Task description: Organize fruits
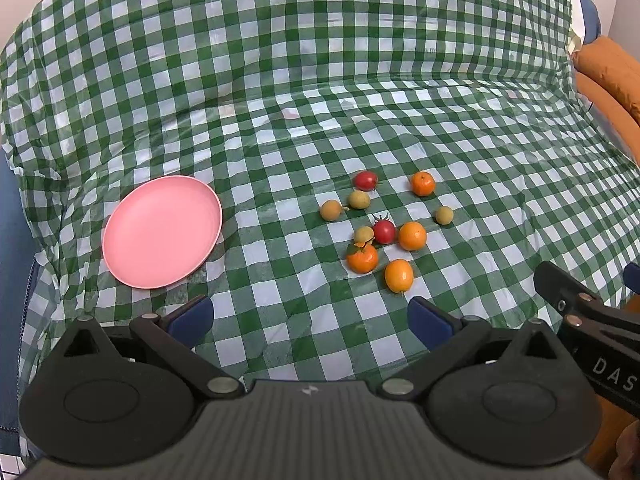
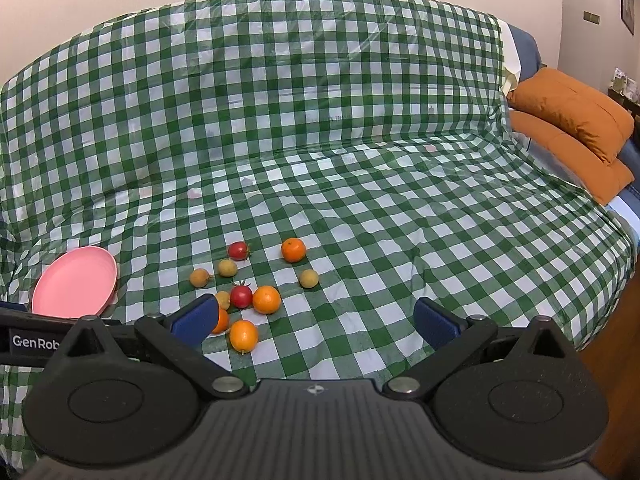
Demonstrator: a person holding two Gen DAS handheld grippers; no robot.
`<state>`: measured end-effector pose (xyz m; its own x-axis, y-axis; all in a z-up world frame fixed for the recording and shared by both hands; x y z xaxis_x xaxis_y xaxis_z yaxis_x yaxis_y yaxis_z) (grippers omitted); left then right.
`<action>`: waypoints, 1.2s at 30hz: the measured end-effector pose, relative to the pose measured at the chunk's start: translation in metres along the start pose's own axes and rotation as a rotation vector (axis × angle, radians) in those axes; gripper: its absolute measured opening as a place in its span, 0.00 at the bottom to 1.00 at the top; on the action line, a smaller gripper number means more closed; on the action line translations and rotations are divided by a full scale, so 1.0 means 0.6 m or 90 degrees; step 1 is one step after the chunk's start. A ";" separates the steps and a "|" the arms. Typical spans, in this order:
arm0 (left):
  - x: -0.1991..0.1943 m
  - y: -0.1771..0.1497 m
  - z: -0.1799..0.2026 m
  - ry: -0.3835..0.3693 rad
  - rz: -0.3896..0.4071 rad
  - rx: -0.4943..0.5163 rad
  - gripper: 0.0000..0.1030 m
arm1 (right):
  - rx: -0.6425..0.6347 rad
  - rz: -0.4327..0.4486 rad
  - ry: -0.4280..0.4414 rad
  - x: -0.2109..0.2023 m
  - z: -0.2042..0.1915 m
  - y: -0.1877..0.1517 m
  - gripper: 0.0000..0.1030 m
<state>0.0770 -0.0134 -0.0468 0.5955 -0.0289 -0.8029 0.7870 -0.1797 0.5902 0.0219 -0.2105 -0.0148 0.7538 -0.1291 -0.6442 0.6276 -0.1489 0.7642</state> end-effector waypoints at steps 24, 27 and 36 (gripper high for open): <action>0.153 0.002 -0.064 0.022 -0.087 -0.118 1.00 | 0.031 -0.056 0.012 0.123 0.049 -0.023 0.99; 0.190 0.010 -0.054 0.017 -0.106 -0.116 1.00 | 0.018 -0.067 0.004 0.161 0.053 -0.027 0.99; 0.319 0.046 -0.002 0.002 -0.177 -0.074 1.00 | -0.004 -0.088 -0.022 0.298 0.072 -0.030 0.99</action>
Point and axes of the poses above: each gripper's, at about its wrist camera, not at the fingertips, and x roughly the way its jaws point, z to its right, y to its top, the point moved 1 cm from there along x, roughly the way its jaws point, and after that the axes turned 1 degree about z, right-handed, at the moved point
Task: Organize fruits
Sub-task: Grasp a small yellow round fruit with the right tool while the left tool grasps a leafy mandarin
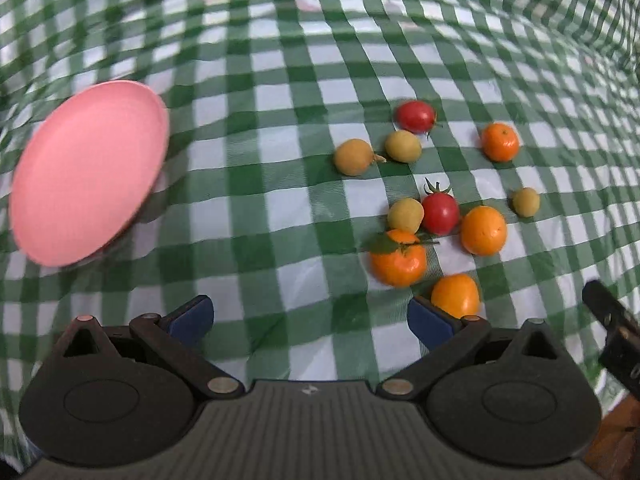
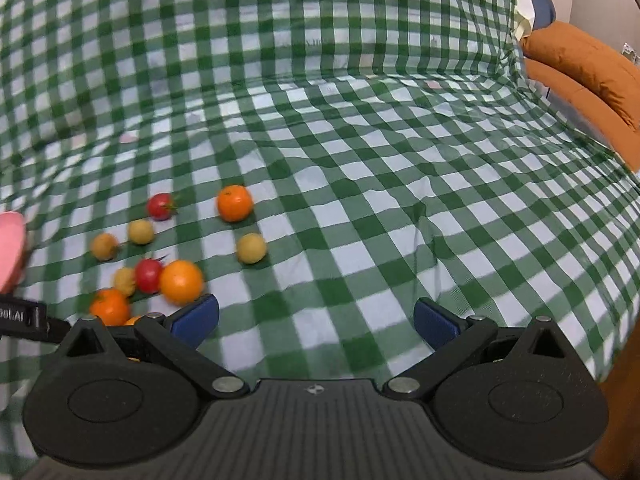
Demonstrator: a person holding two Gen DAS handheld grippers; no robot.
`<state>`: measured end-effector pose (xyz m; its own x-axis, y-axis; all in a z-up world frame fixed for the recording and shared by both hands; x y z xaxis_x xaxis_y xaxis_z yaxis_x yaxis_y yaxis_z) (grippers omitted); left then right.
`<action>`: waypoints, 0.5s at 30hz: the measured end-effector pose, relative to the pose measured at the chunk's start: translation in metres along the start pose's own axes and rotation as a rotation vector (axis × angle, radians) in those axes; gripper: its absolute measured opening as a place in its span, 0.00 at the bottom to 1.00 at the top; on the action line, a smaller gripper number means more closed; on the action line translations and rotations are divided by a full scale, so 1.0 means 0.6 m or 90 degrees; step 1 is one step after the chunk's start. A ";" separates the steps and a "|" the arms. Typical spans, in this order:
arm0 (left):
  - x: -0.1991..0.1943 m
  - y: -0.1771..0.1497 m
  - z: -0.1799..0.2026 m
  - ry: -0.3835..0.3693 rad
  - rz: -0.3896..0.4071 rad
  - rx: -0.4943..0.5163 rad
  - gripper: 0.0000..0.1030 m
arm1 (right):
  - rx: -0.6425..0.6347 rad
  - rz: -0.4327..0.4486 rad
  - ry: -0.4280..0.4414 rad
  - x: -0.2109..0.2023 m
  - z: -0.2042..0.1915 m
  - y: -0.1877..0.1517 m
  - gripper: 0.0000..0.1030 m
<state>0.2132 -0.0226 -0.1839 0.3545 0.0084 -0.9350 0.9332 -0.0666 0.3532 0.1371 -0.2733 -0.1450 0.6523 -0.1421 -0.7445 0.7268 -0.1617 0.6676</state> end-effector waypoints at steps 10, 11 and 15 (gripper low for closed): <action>0.080 0.022 0.016 0.022 -0.038 0.018 1.00 | -0.041 -0.023 0.028 0.125 -0.031 0.007 0.99; 0.085 0.024 0.013 0.026 -0.040 0.019 1.00 | -0.045 -0.021 0.030 0.132 -0.035 0.009 0.99; 0.085 0.033 -0.008 -0.004 -0.033 -0.015 1.00 | -0.066 -0.009 0.040 0.164 -0.049 0.021 0.99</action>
Point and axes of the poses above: each gripper's, at about its wrist camera, not at the fingertips, and x roughly the way its jaws point, z to its right, y to its top, the point moved 1 cm from there along x, roughly the way its jaws point, and after that the axes turned 1 degree about z, right-handed, at the moved point
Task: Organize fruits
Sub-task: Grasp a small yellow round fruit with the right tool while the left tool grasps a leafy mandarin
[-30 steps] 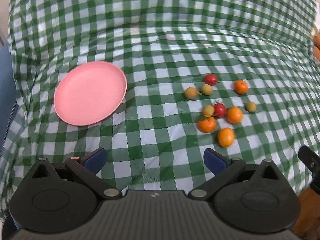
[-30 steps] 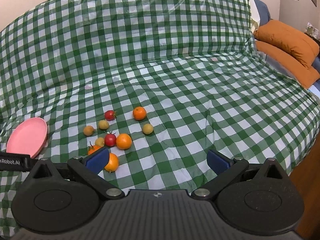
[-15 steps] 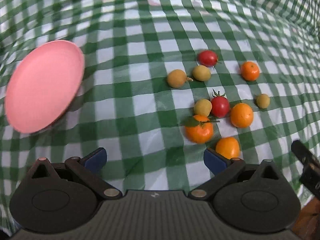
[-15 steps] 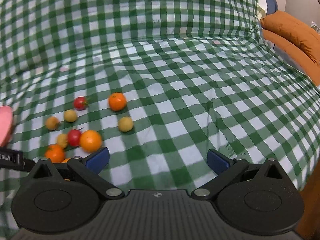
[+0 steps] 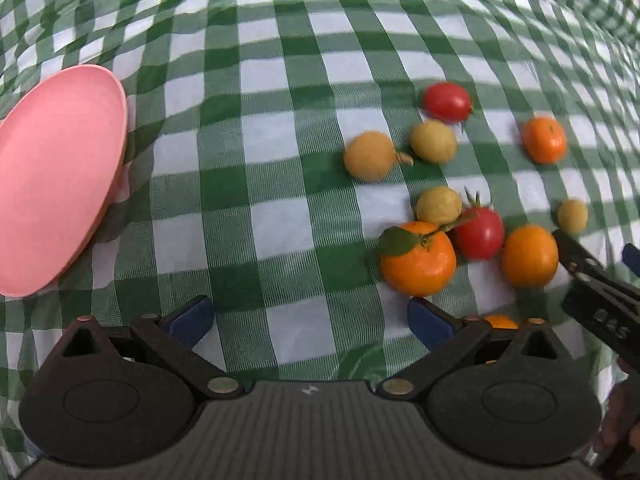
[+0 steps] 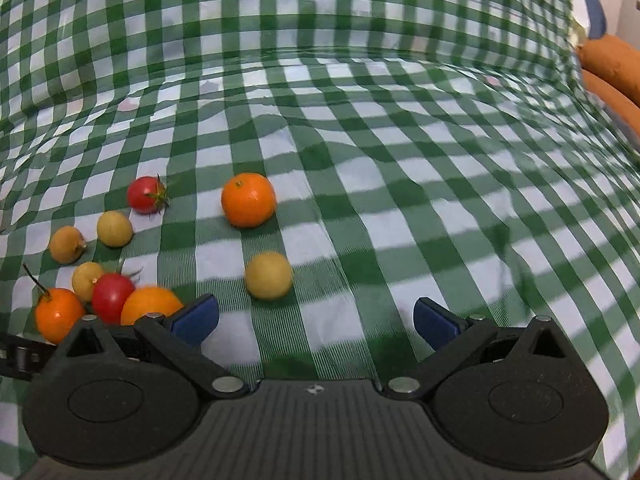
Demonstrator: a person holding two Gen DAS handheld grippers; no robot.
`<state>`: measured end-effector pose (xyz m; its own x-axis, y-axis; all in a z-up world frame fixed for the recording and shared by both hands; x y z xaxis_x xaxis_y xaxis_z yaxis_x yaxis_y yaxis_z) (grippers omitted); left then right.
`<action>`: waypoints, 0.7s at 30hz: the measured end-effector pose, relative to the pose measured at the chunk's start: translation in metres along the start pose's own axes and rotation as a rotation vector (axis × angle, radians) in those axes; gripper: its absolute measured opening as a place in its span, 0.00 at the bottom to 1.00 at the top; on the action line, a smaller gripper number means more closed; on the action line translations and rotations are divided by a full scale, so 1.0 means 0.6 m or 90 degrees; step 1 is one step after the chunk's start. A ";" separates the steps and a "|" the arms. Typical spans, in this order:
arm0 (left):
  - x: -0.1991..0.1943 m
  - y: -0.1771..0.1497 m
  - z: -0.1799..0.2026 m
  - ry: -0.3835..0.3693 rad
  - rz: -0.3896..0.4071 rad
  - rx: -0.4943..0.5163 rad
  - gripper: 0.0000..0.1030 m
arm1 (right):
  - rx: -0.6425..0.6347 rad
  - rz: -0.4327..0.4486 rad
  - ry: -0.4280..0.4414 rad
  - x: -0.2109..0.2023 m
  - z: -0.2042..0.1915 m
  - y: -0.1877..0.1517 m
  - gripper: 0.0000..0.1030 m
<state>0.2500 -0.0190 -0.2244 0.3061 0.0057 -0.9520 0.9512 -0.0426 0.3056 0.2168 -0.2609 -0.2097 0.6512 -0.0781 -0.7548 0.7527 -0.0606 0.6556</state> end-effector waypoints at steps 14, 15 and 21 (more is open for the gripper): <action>0.007 0.021 0.007 -0.089 0.051 0.003 1.00 | -0.007 0.040 0.019 0.034 0.007 0.000 0.99; 0.011 0.023 0.007 -0.086 0.051 0.001 1.00 | -0.007 0.042 0.019 0.035 0.008 -0.001 0.99; 0.018 0.042 0.014 -0.091 0.052 0.012 0.94 | -0.015 0.034 0.011 0.033 0.004 -0.001 0.99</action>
Point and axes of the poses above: each gripper's, at about its wrist camera, not at the fingertips, and x roughly the way its jaws point, z to its right, y to its top, the point moved 1 cm from there along x, roughly the way its jaws point, and after that the axes turned 1 degree about z, right-handed, at the moved point
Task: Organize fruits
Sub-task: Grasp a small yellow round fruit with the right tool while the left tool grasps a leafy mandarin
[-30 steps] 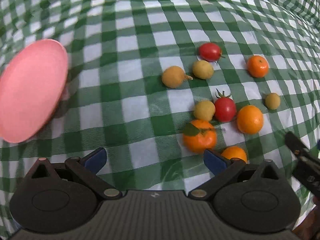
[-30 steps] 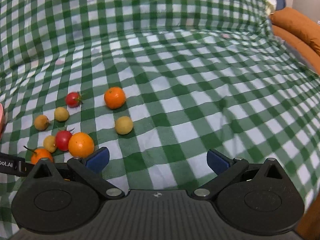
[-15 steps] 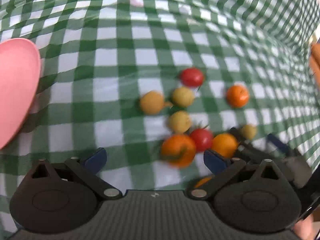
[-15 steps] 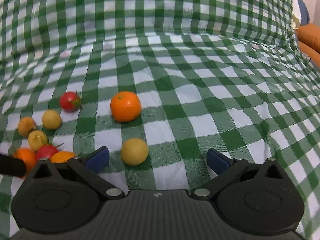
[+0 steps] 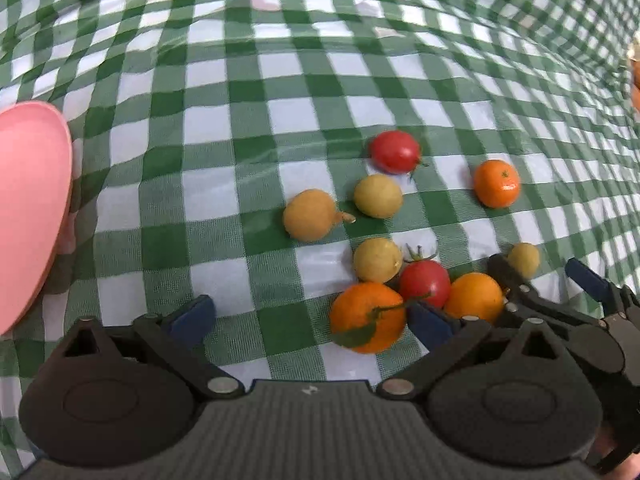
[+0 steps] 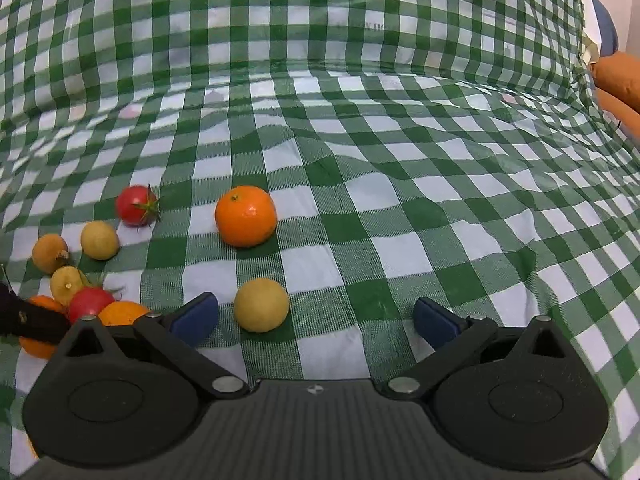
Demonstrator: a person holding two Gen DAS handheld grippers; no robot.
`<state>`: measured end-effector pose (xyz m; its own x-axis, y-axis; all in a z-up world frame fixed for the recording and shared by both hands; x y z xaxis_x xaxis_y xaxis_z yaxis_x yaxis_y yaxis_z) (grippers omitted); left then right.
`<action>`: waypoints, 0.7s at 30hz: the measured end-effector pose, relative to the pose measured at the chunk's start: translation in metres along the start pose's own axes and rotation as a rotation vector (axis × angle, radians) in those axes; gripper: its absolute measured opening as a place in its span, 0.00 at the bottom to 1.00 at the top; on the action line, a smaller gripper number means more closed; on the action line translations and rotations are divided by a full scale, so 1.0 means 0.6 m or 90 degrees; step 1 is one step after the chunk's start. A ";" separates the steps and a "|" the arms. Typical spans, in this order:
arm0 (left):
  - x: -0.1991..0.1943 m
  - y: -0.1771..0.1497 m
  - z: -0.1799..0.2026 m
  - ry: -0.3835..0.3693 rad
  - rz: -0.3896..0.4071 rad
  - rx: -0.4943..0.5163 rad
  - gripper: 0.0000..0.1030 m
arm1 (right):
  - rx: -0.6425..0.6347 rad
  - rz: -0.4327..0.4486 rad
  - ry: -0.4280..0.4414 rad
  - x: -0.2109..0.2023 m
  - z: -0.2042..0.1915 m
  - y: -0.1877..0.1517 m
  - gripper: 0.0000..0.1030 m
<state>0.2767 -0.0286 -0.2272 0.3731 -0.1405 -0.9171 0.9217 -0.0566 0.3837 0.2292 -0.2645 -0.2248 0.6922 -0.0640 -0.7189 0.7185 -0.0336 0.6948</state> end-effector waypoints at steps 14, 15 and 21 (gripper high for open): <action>-0.045 -0.017 0.031 -0.086 0.033 0.063 0.40 | -0.047 0.021 0.072 -0.026 -0.019 -0.001 0.27; -0.050 -0.022 0.031 -0.091 0.038 0.063 0.40 | -0.044 0.018 0.073 -0.029 -0.018 0.000 0.27; -0.120 -0.059 0.016 -0.096 0.082 0.071 0.40 | 0.026 0.025 0.066 -0.088 0.014 0.000 0.27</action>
<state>0.2165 -0.0260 -0.1738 0.4588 -0.2999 -0.8364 0.8473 -0.1359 0.5135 0.1919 -0.2697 -0.1869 0.7252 0.0379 -0.6875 0.6881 -0.0745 0.7218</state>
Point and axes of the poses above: each gripper's, at about its wrist camera, not at the fingertips, and x roughly the way its jaws point, z to its right, y to its top, the point moved 1 cm from there along x, roughly the way its jaws point, and after that the axes turned 1 degree about z, right-handed, at the moved point
